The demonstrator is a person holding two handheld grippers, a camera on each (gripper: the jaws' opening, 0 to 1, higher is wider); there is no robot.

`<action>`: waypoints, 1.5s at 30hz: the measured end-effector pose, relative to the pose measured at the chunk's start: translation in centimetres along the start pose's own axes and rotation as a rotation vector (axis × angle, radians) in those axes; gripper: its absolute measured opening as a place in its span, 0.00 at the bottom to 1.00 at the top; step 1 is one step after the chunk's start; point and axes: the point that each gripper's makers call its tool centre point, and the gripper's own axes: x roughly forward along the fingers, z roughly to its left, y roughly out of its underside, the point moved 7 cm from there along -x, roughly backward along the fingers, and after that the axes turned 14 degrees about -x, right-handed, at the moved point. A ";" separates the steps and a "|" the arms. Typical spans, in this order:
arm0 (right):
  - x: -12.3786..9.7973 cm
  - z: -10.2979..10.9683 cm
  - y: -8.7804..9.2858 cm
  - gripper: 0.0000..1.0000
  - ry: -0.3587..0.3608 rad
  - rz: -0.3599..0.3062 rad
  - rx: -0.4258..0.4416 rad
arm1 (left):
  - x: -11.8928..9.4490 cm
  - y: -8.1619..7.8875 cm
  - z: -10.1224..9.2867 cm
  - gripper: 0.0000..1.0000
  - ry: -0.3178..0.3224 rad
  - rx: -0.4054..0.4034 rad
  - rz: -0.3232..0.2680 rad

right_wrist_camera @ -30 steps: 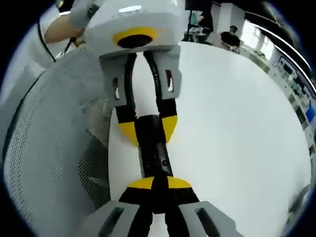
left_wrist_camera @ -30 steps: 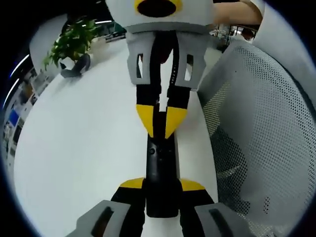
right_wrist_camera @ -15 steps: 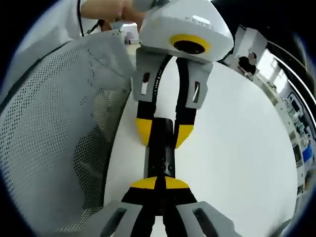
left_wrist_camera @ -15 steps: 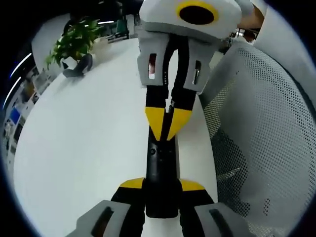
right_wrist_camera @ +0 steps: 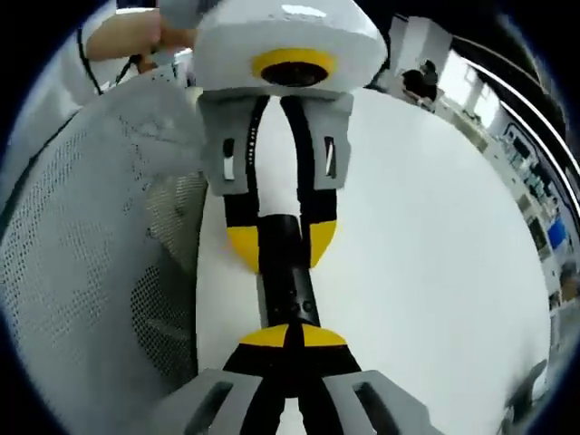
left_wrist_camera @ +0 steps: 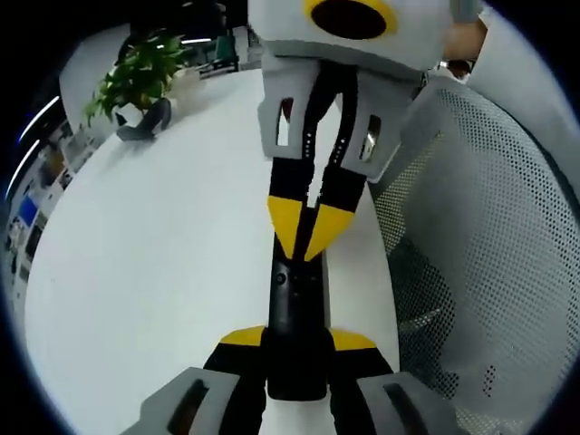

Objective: Press the specified remote control buttons in sequence, fully releasing each button before pressing the next.

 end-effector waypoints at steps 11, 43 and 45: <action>0.5 -0.2 -0.8 0.00 -0.063 0.064 -0.264 | -0.1 0.0 -0.1 0.24 -0.001 -0.002 -0.004; 0.1 -1.0 0.2 0.00 -0.113 0.080 0.079 | -0.1 0.1 -0.1 0.24 0.003 0.003 -0.015; 0.2 -1.1 -0.2 0.00 -0.142 0.130 -0.016 | -0.1 0.2 -0.1 0.24 0.005 0.005 -0.015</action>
